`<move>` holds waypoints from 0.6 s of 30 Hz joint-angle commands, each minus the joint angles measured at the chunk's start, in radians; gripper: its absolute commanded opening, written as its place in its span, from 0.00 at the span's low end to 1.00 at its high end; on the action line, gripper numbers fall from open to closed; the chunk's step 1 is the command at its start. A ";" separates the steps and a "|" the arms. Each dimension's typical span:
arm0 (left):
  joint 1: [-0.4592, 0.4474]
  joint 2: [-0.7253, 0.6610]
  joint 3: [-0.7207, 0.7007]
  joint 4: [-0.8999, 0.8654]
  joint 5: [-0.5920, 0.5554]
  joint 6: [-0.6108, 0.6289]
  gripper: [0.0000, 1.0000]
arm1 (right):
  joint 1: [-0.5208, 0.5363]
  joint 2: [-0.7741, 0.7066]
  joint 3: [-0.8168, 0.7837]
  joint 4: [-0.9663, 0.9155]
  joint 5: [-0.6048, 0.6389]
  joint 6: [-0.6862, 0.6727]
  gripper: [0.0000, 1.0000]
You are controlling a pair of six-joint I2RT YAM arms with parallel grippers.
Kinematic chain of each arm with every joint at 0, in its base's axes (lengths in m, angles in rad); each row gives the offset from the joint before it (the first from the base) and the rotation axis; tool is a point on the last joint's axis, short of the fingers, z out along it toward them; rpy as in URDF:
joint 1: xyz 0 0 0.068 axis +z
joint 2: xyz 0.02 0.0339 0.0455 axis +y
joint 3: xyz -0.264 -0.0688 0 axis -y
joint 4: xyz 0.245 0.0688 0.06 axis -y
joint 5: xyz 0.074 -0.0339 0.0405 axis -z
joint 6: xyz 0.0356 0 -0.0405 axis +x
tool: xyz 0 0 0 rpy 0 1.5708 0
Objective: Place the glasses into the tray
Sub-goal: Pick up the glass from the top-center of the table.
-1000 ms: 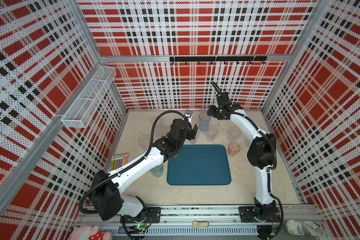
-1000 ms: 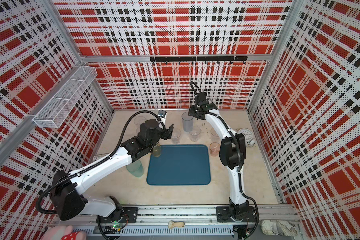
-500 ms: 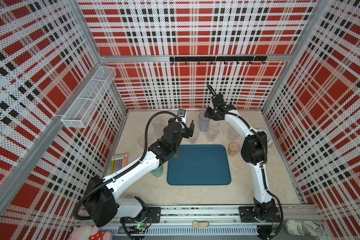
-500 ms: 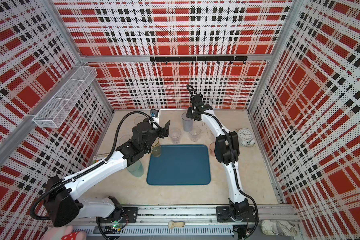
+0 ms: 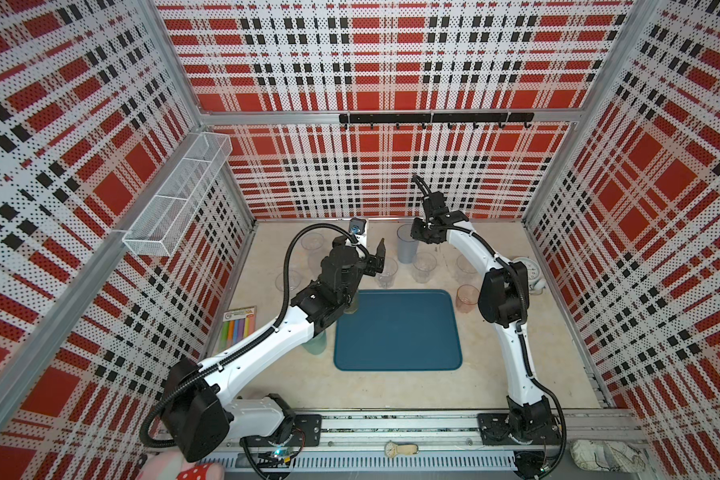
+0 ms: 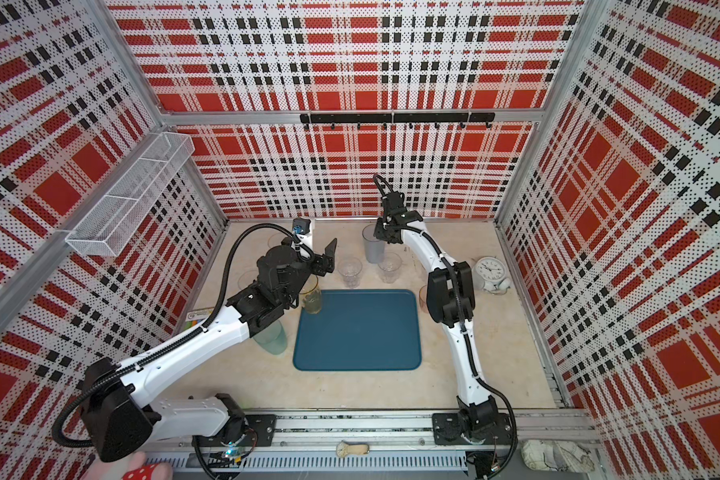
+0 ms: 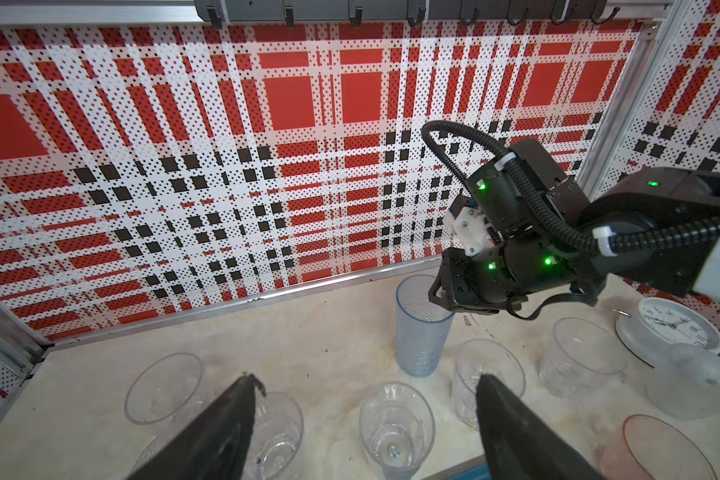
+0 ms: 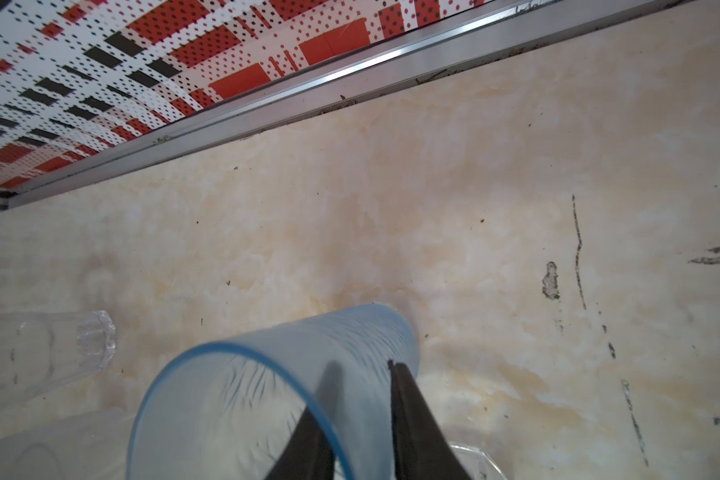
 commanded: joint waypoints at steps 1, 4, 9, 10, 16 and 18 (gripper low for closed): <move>0.006 -0.013 -0.004 0.023 -0.013 -0.012 0.85 | -0.013 -0.010 -0.006 0.018 0.002 0.011 0.21; 0.006 -0.007 0.007 -0.010 -0.009 -0.025 0.85 | -0.015 -0.032 -0.027 0.037 0.006 0.007 0.17; 0.009 -0.018 0.004 -0.015 -0.017 -0.025 0.86 | -0.022 -0.065 -0.038 0.049 0.015 -0.004 0.12; 0.011 -0.018 0.006 -0.012 -0.014 -0.028 0.86 | -0.025 -0.070 -0.038 0.050 0.013 -0.009 0.12; 0.015 -0.007 0.023 -0.015 -0.010 -0.026 0.86 | -0.028 -0.146 -0.067 0.051 0.029 -0.047 0.08; 0.019 -0.007 0.020 -0.017 -0.011 -0.023 0.86 | -0.027 -0.185 -0.086 0.053 0.035 -0.047 0.07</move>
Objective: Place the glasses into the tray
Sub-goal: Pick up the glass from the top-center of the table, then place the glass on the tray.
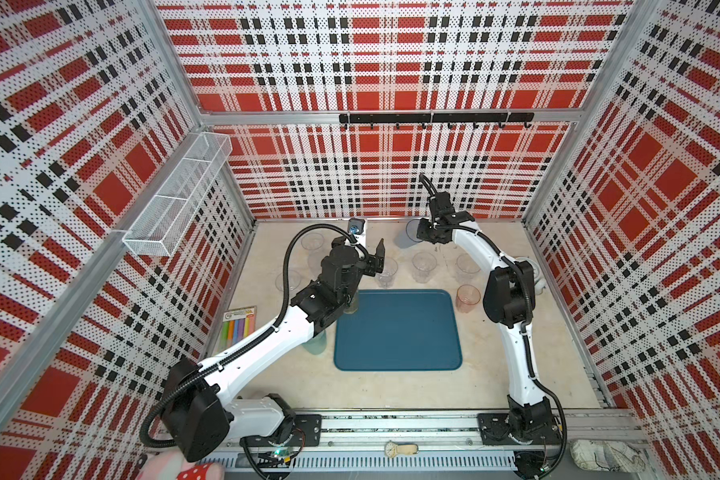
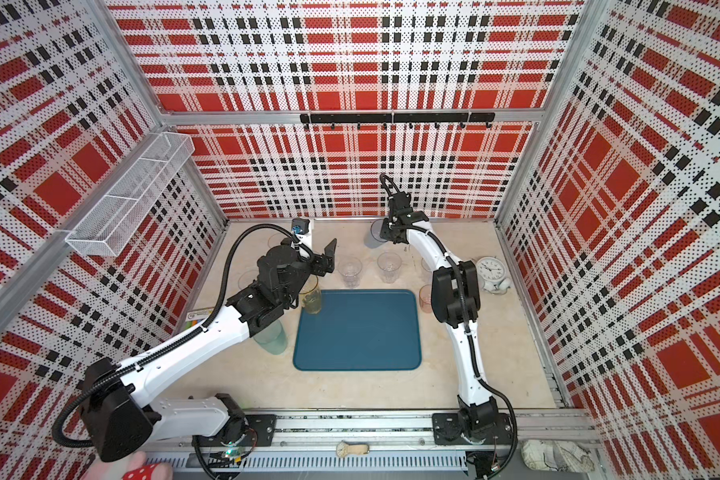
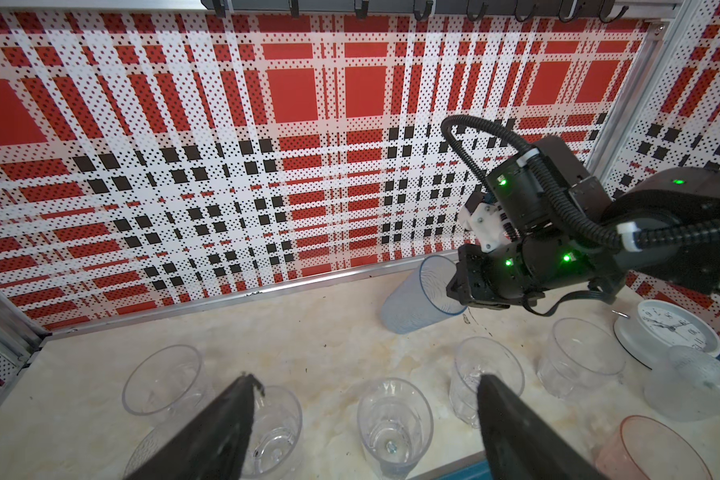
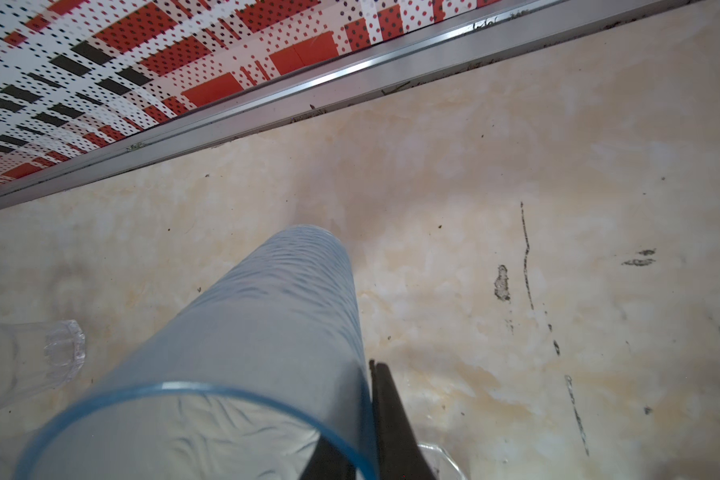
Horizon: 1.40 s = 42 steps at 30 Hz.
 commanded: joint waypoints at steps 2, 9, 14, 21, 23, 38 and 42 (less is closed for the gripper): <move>0.020 -0.009 0.020 -0.009 -0.017 -0.002 0.86 | -0.005 -0.167 -0.033 0.031 0.017 -0.063 0.06; 0.143 -0.007 0.080 -0.139 0.008 -0.144 0.85 | 0.046 -0.384 -0.205 -0.026 0.056 -0.133 0.05; 0.258 -0.031 0.129 -0.256 0.062 -0.225 0.86 | 0.170 -0.530 -0.275 -0.250 0.141 -0.194 0.05; 0.327 -0.122 0.067 -0.241 0.095 -0.221 0.86 | 0.418 -0.621 -0.367 -0.555 0.223 -0.115 0.07; 0.333 -0.128 0.051 -0.243 0.112 -0.226 0.86 | 0.500 -0.604 -0.368 -0.608 0.255 -0.079 0.07; 0.367 -0.185 -0.062 -0.218 0.200 -0.256 0.86 | 0.691 -0.407 -0.458 -0.267 0.127 0.169 0.15; 0.381 -0.196 -0.087 -0.203 0.214 -0.268 0.86 | 0.691 -0.362 -0.411 -0.299 0.136 0.176 0.20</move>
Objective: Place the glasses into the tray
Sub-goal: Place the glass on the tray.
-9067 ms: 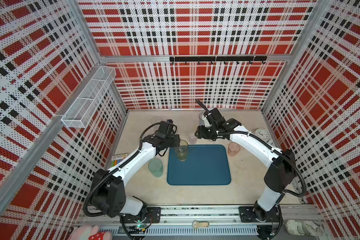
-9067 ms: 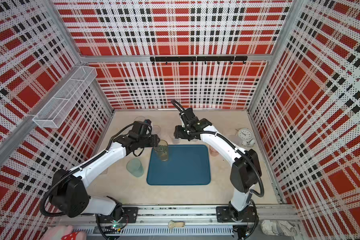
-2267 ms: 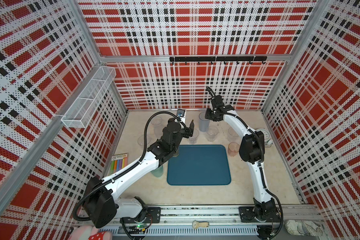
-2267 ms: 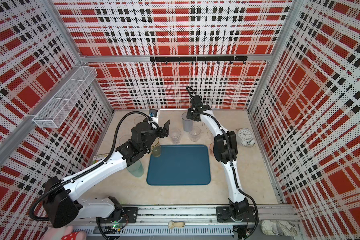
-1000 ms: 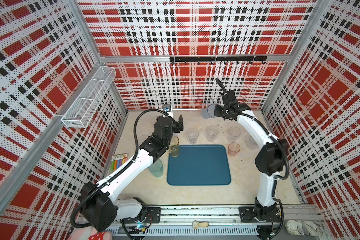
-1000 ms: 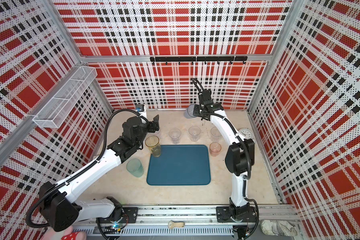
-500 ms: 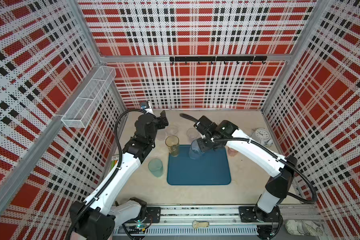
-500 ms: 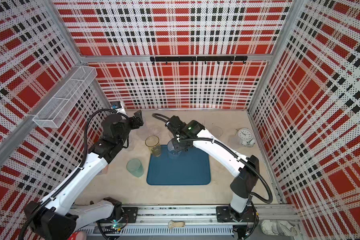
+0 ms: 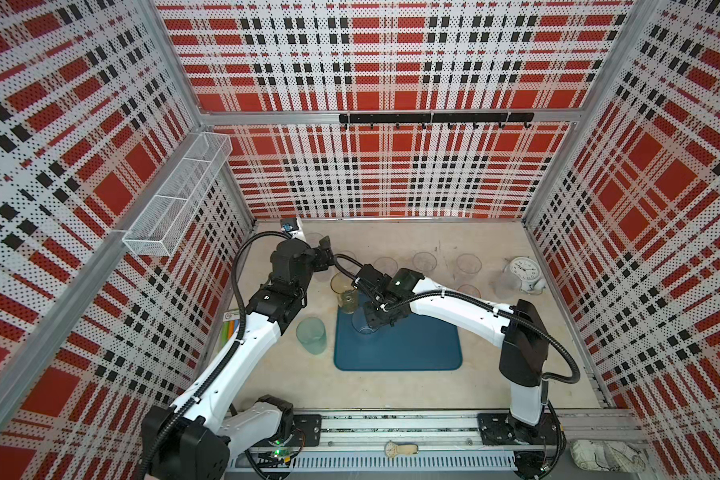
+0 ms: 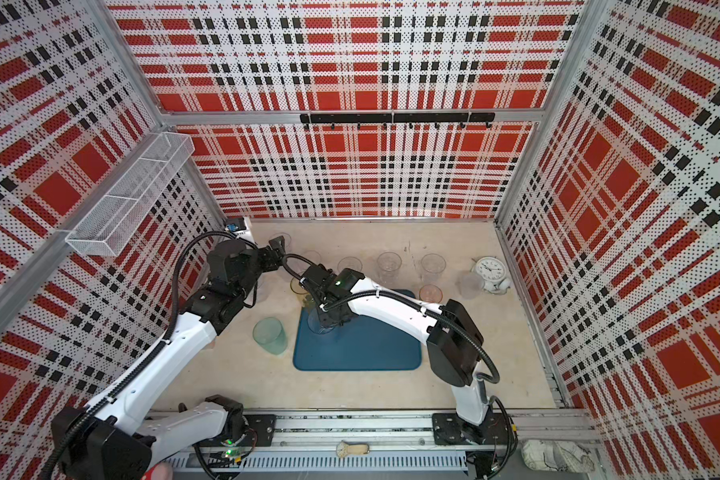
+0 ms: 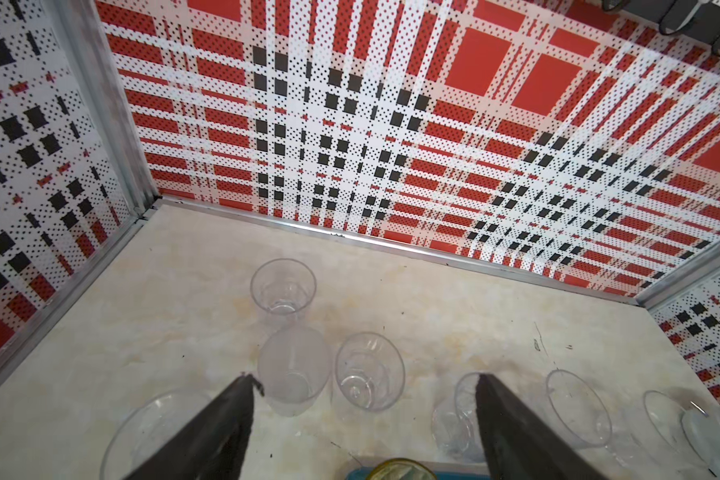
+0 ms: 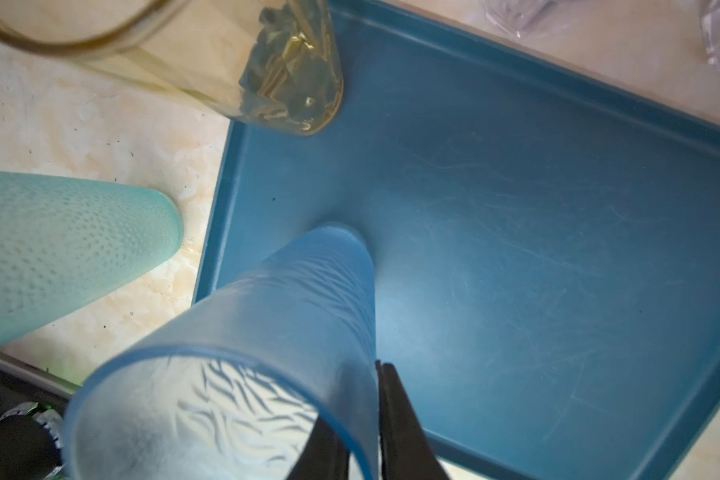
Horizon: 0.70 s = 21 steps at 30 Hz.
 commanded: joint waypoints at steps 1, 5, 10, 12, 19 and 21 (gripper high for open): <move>0.006 -0.022 -0.018 0.024 0.038 -0.006 0.86 | 0.010 0.025 0.049 -0.004 0.021 0.033 0.21; 0.013 -0.028 -0.026 0.024 0.042 0.003 0.86 | 0.007 0.037 0.063 0.020 0.011 0.050 0.24; 0.038 -0.050 -0.029 0.011 0.051 0.011 0.86 | 0.003 0.046 0.075 0.075 -0.023 0.092 0.27; 0.048 -0.060 -0.039 0.017 0.058 0.010 0.86 | 0.000 0.049 0.077 0.102 -0.026 0.106 0.26; 0.058 -0.065 -0.051 0.023 0.074 0.012 0.86 | -0.002 0.081 0.113 0.140 -0.019 0.140 0.23; 0.059 -0.064 -0.056 0.024 0.077 0.013 0.86 | -0.005 0.090 0.117 0.154 -0.021 0.152 0.23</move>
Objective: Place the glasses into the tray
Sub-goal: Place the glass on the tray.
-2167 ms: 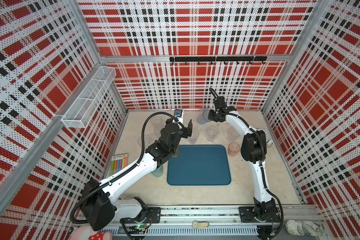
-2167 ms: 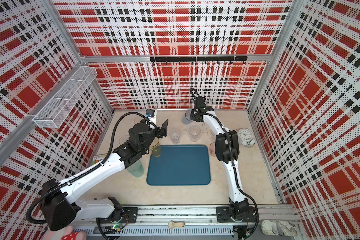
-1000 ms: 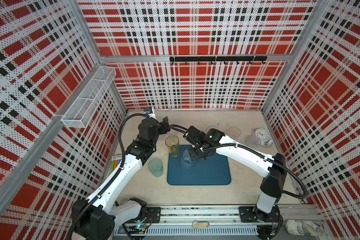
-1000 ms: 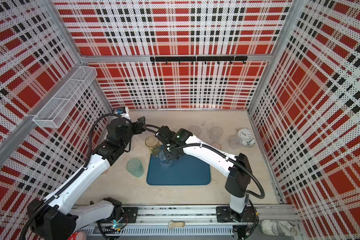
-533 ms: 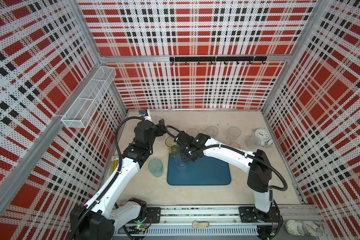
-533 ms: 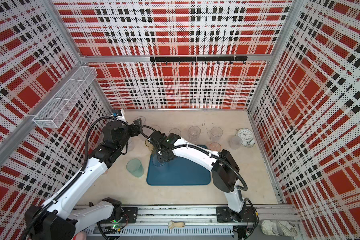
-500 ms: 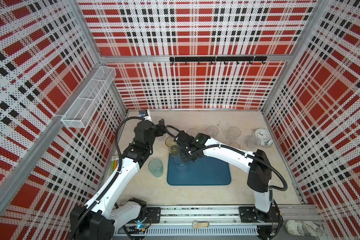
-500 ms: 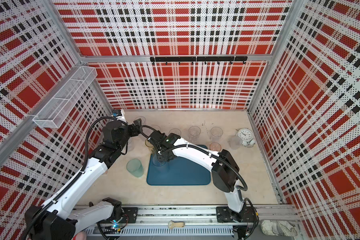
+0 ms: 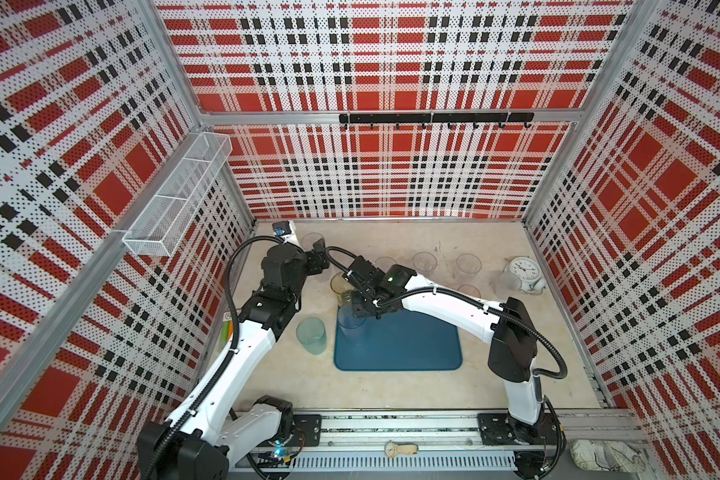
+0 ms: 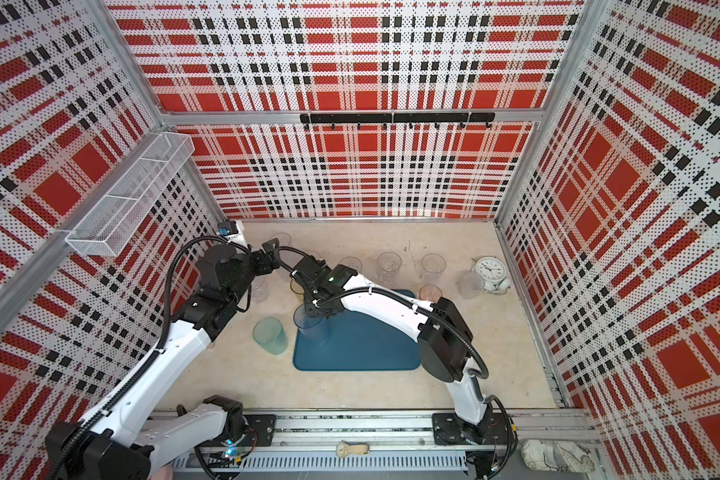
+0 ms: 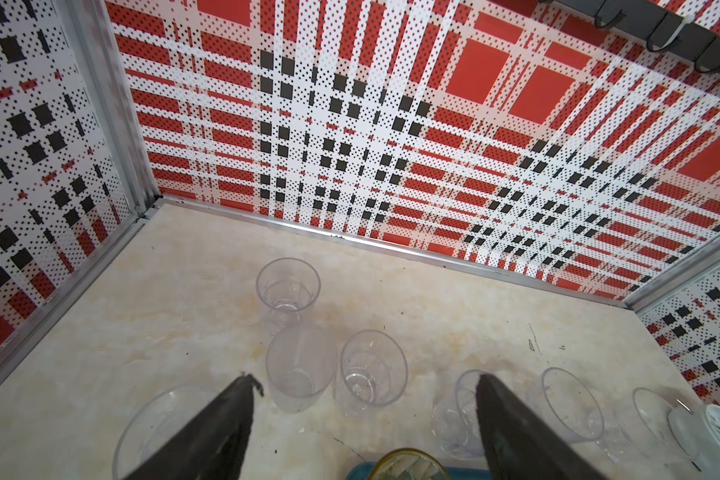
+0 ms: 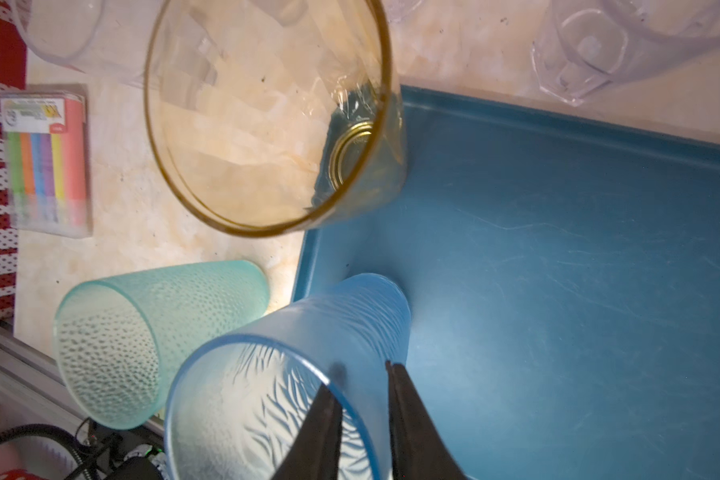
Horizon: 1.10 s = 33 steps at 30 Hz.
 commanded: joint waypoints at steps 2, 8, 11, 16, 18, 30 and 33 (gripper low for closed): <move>0.010 -0.014 -0.009 0.015 0.021 0.017 0.86 | -0.003 0.038 0.029 0.048 0.007 0.052 0.22; 0.010 -0.022 -0.018 0.024 0.023 0.021 0.86 | -0.003 0.047 0.034 0.072 0.047 0.086 0.21; 0.010 -0.020 -0.016 0.026 0.024 0.023 0.86 | -0.005 0.068 0.059 0.057 0.048 0.092 0.20; 0.010 -0.020 -0.019 0.027 0.027 0.025 0.86 | -0.007 0.062 0.048 0.078 0.063 0.102 0.20; 0.011 -0.020 -0.021 0.029 0.030 0.023 0.86 | -0.008 0.063 0.053 0.082 0.067 0.103 0.20; 0.011 -0.023 -0.019 0.029 0.021 0.021 0.87 | -0.008 -0.015 -0.019 0.145 0.003 0.120 0.36; 0.011 -0.017 -0.012 0.030 0.025 0.020 0.87 | -0.011 -0.039 -0.040 0.145 -0.020 0.121 0.40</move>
